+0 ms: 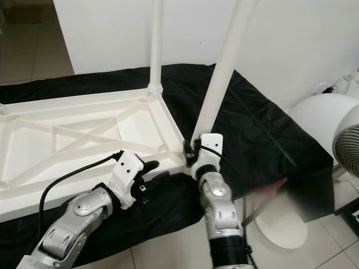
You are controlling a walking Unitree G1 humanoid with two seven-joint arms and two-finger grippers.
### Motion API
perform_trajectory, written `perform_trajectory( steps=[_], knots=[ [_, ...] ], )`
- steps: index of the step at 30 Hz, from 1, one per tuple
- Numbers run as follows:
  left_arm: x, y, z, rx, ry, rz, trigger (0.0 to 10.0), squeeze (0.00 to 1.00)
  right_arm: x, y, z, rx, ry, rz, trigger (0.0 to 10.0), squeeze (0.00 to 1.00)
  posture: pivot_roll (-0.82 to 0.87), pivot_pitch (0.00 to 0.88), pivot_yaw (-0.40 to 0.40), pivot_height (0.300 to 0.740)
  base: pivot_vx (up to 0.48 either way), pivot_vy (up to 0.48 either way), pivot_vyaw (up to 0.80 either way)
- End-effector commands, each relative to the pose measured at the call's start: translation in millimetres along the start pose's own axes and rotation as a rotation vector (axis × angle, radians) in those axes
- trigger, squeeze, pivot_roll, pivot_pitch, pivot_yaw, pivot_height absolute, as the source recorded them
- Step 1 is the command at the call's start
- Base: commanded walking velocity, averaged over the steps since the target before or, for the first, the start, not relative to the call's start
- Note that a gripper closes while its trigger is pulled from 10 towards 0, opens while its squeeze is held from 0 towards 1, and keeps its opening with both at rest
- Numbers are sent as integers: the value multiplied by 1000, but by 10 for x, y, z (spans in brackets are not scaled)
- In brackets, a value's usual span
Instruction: Building children table
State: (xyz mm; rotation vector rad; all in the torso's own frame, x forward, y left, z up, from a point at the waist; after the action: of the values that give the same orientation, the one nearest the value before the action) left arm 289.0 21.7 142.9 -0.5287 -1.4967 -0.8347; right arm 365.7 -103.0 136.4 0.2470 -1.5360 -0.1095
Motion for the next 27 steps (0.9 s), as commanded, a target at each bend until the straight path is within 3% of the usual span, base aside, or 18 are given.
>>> perform_trajectory(
  steps=[1, 4, 5, 6, 7, 19, 20, 21, 27],
  knots=[
    [6, -81, 3, -46, -3, 9, 10000, 0, -246, 70, 44, -22, 94, -94, 10000, 0, -1, 41, -61, 740, 0, 0, 0],
    [4, -88, 2, -48, -2, 8, 10000, 0, -210, 76, 45, -20, 84, -87, 10000, 0, -3, 39, -59, 740, 0, 0, 0],
    [3, -94, 0, -52, -2, 7, 10000, 0, -184, 61, 44, -17, 79, -89, 10000, 231, -3, 39, -59, 740, 0, 0, 0],
    [3, -94, 0, -52, -2, 7, 10000, 0, -184, 61, 44, -17, 79, -89, 10000, 231, -3, 39, -59, 740, 0, 0, 0],
    [1, -97, -4, -56, -2, 6, 10000, 0, -159, 38, 50, -10, 73, -83, 10000, 1000, -9, 36, -59, 740, 0, 0, 0],
    [-5, -98, -7, -58, 1, 3, 10000, 0, -72, -34, 102, 102, 59, -40, 10000, 1000, -6, 30, -59, 740, 0, 0, 0],
    [-9, -100, -1, -58, 2, 4, 10000, 0, -60, -67, 118, 148, 61, -11, 10000, 945, -6, 29, -59, 740, 0, 0, 0],
    [-9, -95, 4, -58, 2, 4, 10000, 0, -57, -93, 132, 213, 71, 11, 10000, 0, -7, 27, -55, 740, 0, 0, 0],
    [-5, -84, 4, -60, 2, 1, 10000, 0, -2, -176, 125, 326, 67, 83, 10000, 0, -9, 23, -51, 740, 0, 0, 0]
  ],
)
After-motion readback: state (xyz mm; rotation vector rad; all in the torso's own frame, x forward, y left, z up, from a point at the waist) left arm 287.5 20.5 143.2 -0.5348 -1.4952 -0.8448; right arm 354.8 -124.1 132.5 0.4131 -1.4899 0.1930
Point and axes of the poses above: a point about 5 cm out from each wrist's last joint towards the gripper, its own z axis pointing back from the gripper into the wrist, its own x axis along the axis of the wrist's last joint, y = z × x, the point moved 6 cm from there along -z, pointing out of the wrist towards the gripper, and after that the axes turned 5 degrees about -z, right-handed, at the moved point
